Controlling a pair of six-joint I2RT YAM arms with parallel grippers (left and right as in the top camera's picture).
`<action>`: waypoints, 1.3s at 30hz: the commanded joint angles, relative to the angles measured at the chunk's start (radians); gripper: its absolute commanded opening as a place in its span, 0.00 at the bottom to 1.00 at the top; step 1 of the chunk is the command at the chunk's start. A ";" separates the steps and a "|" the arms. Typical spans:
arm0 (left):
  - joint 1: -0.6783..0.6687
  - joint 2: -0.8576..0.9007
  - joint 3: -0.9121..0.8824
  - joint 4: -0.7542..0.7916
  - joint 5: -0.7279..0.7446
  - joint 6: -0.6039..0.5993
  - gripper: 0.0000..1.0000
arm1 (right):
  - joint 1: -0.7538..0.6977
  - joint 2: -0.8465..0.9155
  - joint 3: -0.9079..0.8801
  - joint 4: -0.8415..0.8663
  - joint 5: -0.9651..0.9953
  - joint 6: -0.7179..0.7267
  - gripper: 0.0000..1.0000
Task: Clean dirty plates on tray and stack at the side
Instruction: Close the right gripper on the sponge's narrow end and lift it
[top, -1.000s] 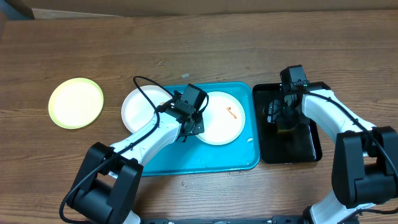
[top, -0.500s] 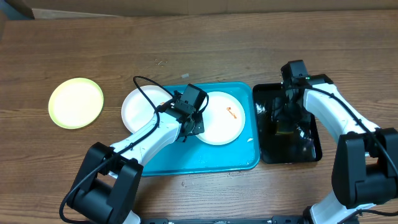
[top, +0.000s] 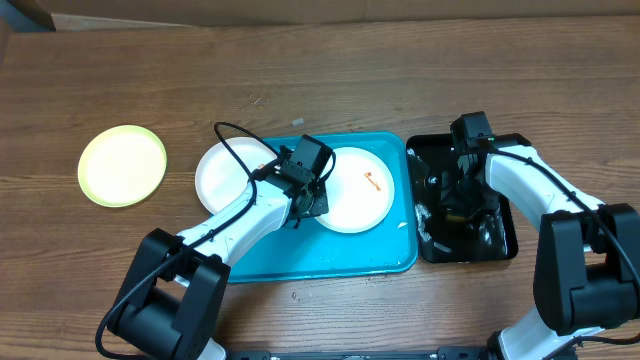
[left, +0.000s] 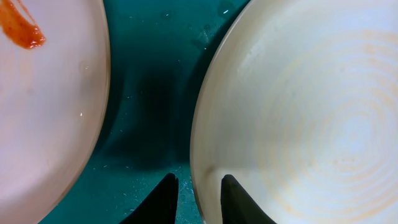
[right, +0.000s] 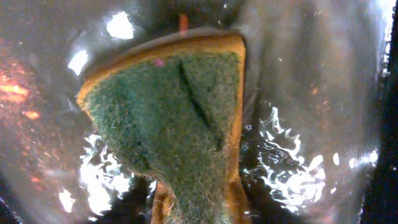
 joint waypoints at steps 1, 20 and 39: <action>-0.006 0.010 0.013 0.004 -0.021 0.002 0.27 | -0.002 -0.024 0.072 0.012 0.005 0.001 0.72; -0.006 0.010 0.013 0.004 -0.023 0.002 0.30 | -0.003 -0.022 0.036 0.169 0.004 0.001 0.50; -0.006 0.010 0.013 0.007 -0.027 0.002 0.33 | -0.003 -0.023 -0.006 0.098 0.004 0.001 0.49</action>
